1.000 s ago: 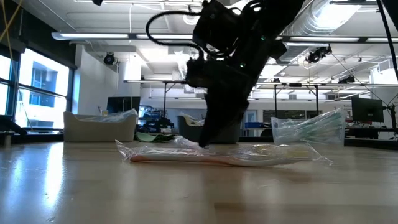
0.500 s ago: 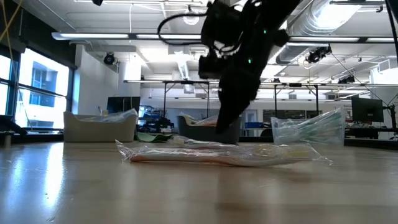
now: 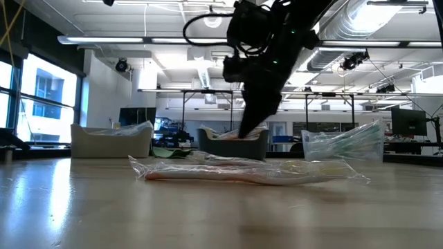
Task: Pick & Place Toothbrushes
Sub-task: Put the top orange toothbrush into the blue bin
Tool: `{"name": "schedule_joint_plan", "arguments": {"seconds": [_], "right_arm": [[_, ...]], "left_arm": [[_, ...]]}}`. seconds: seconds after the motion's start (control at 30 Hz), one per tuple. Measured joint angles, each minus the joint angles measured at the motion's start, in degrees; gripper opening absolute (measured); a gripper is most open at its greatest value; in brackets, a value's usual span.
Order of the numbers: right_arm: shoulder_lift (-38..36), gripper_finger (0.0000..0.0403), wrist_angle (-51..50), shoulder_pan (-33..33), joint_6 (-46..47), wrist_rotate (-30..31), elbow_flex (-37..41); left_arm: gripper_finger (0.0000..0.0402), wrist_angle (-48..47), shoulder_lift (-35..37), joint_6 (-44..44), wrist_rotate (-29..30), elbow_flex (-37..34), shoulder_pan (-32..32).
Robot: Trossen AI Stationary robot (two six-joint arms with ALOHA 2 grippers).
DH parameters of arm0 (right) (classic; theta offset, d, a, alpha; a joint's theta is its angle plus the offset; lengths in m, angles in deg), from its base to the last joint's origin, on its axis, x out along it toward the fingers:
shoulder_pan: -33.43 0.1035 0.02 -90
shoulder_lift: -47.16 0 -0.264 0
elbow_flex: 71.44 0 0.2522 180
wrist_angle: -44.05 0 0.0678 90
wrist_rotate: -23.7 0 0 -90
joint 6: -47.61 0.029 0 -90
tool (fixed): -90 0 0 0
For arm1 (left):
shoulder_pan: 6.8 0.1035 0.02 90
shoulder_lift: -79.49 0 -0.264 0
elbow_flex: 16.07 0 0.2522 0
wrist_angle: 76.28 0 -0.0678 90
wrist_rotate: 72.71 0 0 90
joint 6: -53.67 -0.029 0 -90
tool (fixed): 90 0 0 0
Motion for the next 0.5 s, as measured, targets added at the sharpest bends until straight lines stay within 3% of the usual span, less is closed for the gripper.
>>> {"name": "schedule_joint_plan", "arguments": {"seconds": [0.23,0.5], "right_arm": [[0.0,0.0029,8.8,-0.1,3.1,4.1,-0.1],[0.0,0.0145,10.0,0.0,4.9,4.1,-0.1]], "left_arm": [[0.0,0.0,0.0,0.0,0.0,0.0,0.0],[0.0,0.0,0.0,0.0,0.0,0.0,0.0]]}}
